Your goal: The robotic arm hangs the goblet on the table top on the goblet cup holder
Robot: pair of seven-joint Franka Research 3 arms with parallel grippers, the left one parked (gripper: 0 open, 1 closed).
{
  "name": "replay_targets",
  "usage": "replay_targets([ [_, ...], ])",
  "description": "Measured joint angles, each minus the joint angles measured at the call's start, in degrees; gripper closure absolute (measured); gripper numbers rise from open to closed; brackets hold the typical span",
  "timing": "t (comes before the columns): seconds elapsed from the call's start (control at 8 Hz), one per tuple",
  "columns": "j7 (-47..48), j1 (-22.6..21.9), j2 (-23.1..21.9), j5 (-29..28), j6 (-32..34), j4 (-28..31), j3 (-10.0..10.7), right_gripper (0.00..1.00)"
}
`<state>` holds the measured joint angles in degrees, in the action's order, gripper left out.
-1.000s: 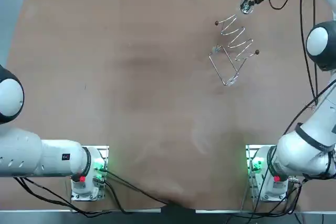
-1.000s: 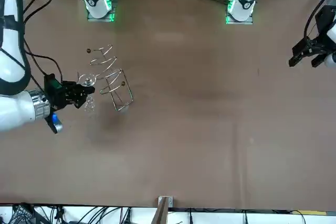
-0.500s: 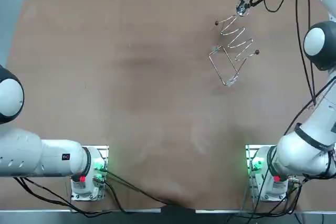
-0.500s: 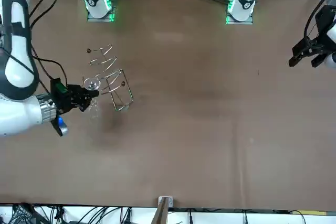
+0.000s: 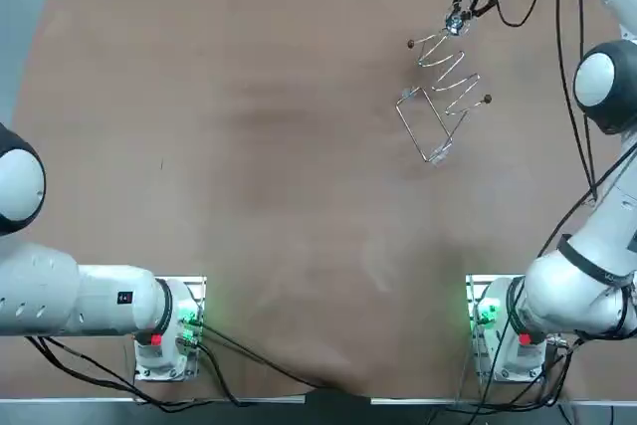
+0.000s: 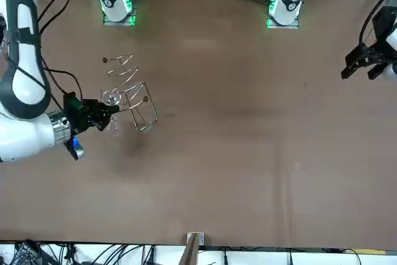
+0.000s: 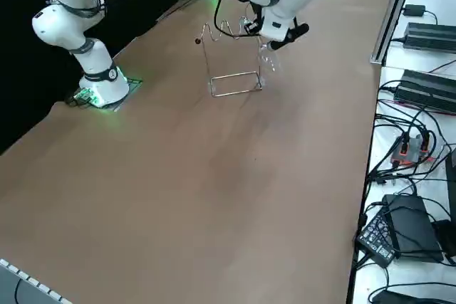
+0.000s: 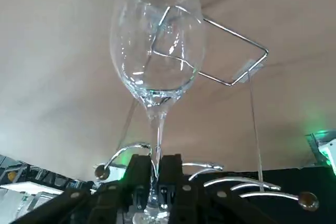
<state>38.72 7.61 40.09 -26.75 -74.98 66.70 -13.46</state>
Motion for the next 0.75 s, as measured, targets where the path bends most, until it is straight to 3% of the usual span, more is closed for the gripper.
replay_targets([
  [0.75, 0.21, 0.13, -0.19, 0.0, 1.66, 1.07, 0.0, 0.9],
])
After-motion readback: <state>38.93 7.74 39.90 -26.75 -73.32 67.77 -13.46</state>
